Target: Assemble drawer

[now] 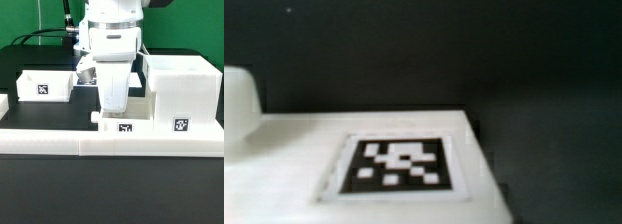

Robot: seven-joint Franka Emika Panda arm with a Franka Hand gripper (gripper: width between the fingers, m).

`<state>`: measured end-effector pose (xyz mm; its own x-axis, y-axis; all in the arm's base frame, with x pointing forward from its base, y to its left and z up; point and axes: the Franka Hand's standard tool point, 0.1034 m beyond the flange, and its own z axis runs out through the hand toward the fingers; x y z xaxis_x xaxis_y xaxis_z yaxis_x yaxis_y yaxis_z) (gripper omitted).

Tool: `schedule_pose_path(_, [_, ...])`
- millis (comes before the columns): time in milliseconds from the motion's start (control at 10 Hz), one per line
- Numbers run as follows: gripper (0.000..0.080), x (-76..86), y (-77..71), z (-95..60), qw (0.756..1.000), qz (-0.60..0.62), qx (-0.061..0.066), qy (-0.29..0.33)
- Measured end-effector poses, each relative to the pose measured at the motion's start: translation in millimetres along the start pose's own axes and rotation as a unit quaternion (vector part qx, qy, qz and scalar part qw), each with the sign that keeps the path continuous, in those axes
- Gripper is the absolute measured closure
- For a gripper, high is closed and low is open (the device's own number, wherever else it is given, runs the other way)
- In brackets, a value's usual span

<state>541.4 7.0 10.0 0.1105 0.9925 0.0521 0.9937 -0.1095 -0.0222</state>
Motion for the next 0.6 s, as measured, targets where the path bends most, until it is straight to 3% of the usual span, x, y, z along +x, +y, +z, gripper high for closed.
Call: schedule_pose_path(600, [0.0757,-4.6,1.1,-0.4,1.000,-0.014,-0.002,-0.008])
